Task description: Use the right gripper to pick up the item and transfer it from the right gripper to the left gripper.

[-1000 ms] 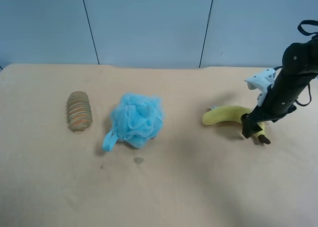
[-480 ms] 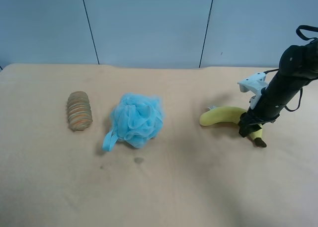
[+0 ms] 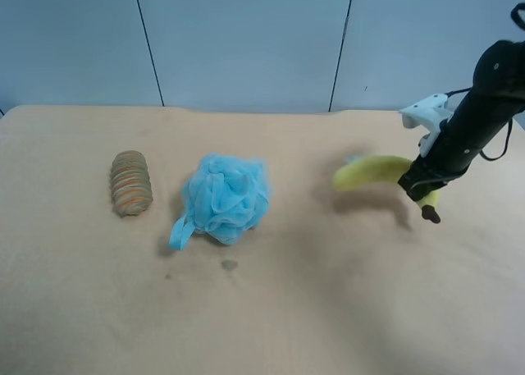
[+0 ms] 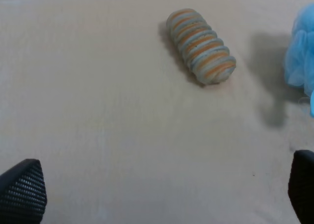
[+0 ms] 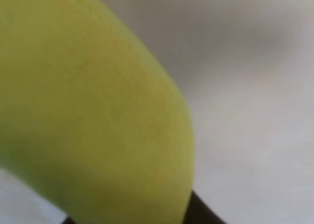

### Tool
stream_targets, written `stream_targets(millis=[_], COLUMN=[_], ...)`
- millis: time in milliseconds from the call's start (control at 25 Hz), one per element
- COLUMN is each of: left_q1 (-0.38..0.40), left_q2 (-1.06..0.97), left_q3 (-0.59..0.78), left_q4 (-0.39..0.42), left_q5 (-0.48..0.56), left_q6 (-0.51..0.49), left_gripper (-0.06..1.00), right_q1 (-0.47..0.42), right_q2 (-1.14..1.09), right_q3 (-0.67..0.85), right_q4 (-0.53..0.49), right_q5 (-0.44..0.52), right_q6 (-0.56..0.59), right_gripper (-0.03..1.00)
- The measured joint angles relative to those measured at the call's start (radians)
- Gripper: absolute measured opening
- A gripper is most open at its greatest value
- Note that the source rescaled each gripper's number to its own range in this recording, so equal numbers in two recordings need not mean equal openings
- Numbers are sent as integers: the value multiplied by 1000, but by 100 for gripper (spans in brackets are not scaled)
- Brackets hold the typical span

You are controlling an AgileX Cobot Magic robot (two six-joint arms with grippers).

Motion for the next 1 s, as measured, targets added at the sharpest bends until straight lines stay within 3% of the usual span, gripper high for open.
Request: stream_targets(millis=[160,320,880,1000], left_q1=[0,0,0,0], left_q2=[0,0,0,41], left_q3=[0,0,0,-17], left_q4=[0,0,0,-35], left_q5=[0,0,1,19], left_q6=[0,0,0,42], left_gripper=[100,100,100,100], right_q1=[8,80,457,539], right_q2=[-84,-172,-346,-349], right_q3=[-25,-25,-25,-29], right_q4=[22,31,35,9], right_q5=[44,67,155,159], right_q6=[13,20,23,31], right_gripper=[0,0,0,0])
